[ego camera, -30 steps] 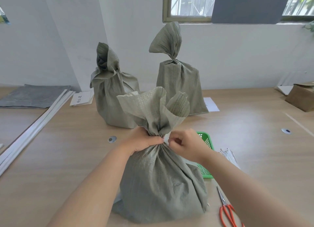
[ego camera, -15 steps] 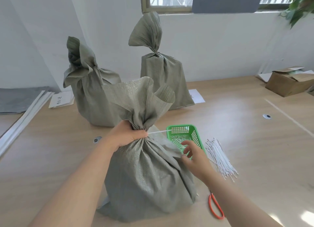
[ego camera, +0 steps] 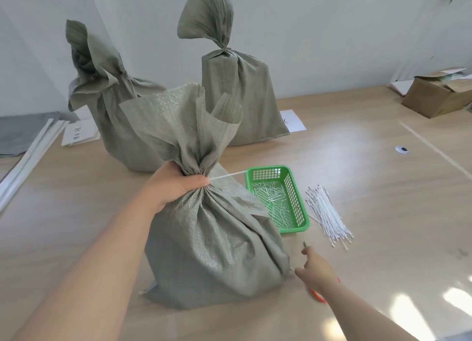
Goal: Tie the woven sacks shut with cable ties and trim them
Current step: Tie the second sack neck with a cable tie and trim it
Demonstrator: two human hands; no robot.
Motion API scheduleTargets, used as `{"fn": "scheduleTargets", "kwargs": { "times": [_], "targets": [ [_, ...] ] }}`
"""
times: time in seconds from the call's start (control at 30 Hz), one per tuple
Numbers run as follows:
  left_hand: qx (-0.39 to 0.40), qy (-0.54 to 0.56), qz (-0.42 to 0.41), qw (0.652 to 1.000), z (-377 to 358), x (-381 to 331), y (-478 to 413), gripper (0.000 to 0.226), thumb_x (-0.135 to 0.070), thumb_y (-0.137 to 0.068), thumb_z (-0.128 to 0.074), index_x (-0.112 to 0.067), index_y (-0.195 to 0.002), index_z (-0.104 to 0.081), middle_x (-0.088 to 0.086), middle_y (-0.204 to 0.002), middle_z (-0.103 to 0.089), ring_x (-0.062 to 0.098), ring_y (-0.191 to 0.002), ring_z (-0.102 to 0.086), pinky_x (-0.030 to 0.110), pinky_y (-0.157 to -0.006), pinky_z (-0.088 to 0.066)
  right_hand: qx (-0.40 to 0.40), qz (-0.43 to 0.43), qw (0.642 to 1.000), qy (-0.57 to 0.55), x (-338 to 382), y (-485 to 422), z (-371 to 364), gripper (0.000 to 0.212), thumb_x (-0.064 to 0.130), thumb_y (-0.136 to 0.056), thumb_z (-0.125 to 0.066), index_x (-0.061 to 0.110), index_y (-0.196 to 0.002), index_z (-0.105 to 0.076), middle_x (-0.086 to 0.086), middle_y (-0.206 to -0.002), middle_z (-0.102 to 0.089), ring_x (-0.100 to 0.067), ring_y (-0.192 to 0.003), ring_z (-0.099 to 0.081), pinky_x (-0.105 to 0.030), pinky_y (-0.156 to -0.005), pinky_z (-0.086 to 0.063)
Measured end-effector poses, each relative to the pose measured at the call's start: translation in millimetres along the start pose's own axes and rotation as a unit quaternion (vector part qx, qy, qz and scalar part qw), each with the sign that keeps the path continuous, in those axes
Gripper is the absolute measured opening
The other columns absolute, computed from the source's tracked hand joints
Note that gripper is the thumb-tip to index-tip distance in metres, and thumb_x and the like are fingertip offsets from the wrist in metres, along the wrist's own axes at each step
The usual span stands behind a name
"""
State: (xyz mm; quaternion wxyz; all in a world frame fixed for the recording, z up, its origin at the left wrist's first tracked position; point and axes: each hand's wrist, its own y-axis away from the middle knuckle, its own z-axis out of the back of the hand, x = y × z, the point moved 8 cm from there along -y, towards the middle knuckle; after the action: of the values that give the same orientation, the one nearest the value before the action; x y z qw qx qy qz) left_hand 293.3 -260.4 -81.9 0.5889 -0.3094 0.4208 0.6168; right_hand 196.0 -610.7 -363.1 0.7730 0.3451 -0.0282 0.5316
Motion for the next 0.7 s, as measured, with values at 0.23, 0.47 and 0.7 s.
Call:
{"fn": "scheduleTargets", "kwargs": {
  "times": [0.23,0.47,0.7],
  "targets": [
    [-0.017,0.027,0.0,0.999,1.1,5.7,-3.2,0.022,-0.016,-0.076,-0.086,-0.028,-0.089,-0.073,-0.009,-0.096,-0.078,0.008,-0.097,-0.071,0.033,-0.096,-0.053,-0.046,-0.059,0.991,0.108,-34.6,-6.0,-17.2,0.024,0.018,-0.094,-0.04,0.014,-0.117,-0.046,-0.012,-0.123,-0.053,-0.034,-0.116,-0.054,-0.038,-0.096,-0.046],
    [-0.024,0.06,0.002,0.998,1.6,13.1,-5.6,0.033,-0.024,-0.06,-0.091,-0.025,-0.09,-0.075,-0.009,-0.097,-0.079,0.008,-0.097,-0.073,0.034,-0.096,-0.053,-0.089,-0.036,0.988,0.119,-46.6,-14.4,-21.8,0.017,0.021,-0.097,-0.04,0.014,-0.111,-0.048,-0.014,-0.11,-0.054,-0.037,-0.102,-0.058,-0.039,-0.088,-0.049],
    [-0.029,0.08,-0.006,0.996,0.3,14.6,-7.0,0.034,-0.015,-0.064,-0.09,-0.022,-0.094,-0.075,-0.01,-0.098,-0.079,0.008,-0.1,-0.072,0.031,-0.095,-0.051,-0.135,-0.027,0.984,0.113,-52.8,-5.0,-17.1,0.027,0.035,-0.1,-0.039,0.02,-0.117,-0.052,-0.014,-0.101,-0.054,-0.037,-0.097,-0.06,-0.035,-0.076,-0.046]
  ]
}}
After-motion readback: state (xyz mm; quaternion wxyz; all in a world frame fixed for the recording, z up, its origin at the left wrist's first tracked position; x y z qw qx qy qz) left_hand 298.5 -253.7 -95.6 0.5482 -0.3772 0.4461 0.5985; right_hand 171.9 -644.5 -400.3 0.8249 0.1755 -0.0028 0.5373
